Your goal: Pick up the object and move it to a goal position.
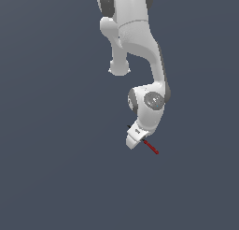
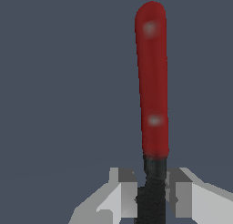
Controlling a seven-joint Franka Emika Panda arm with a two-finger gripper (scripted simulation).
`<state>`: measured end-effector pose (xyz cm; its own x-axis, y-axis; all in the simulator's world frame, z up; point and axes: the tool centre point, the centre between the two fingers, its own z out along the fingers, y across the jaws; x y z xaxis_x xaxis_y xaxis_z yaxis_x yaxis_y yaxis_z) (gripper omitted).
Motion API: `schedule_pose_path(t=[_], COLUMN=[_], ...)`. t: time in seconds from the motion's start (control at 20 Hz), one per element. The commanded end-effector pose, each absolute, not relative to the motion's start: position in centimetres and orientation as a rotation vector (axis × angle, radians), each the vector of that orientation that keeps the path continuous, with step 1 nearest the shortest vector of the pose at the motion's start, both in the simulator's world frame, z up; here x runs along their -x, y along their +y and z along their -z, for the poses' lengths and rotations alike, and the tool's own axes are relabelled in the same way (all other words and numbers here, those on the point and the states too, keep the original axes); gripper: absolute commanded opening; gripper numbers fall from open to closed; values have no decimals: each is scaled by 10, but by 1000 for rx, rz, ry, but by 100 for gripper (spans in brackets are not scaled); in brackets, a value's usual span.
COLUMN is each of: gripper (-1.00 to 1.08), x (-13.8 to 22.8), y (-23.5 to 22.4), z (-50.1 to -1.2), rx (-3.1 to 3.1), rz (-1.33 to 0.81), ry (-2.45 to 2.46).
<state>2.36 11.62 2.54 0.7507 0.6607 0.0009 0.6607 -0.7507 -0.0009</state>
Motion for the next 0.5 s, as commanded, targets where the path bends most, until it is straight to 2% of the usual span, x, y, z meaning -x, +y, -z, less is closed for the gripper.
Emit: schedule_pose_path(t=[0.0, 0.45], gripper=[-100, -100], x=[-37, -82], y=[121, 138], z=[-30, -44], rx=[2938, 2939], rz=[1, 1], ry=[-1108, -1106])
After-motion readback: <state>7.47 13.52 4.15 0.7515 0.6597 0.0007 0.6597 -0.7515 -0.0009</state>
